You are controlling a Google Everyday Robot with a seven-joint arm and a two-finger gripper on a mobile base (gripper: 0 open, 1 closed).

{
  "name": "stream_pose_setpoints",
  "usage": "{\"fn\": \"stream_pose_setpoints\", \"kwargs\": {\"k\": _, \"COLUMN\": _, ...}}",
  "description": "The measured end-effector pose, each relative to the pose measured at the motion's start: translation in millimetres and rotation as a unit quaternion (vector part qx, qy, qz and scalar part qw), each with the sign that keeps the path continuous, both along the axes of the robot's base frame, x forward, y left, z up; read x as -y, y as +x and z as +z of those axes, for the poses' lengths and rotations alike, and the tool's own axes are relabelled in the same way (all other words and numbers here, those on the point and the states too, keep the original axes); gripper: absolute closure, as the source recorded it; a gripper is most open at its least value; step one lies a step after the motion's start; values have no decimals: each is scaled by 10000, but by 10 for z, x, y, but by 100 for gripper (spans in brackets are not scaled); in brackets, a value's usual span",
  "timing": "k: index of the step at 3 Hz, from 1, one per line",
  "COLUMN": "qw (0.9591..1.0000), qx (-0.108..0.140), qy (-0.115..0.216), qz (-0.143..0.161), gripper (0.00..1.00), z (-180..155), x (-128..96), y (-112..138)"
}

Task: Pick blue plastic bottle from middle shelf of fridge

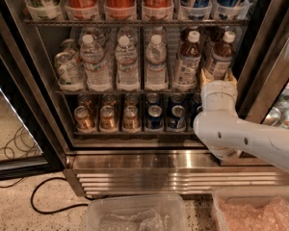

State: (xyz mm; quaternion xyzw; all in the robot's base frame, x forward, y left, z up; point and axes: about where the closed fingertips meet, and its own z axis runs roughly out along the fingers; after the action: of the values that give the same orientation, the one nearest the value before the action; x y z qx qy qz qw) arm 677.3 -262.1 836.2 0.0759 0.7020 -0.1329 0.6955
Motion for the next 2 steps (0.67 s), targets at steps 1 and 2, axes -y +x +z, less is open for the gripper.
{"fn": "stream_pose_setpoints", "kwargs": {"k": 1, "qw": 10000, "qx": 17, "qy": -12, "qz": -2, "gripper": 60, "z": 1, "x": -24, "y": 9}}
{"fn": "stream_pose_setpoints", "kwargs": {"k": 2, "qw": 9999, "qx": 66, "qy": -68, "qz": 46, "gripper": 82, "z": 4, "x": -17, "y": 27}}
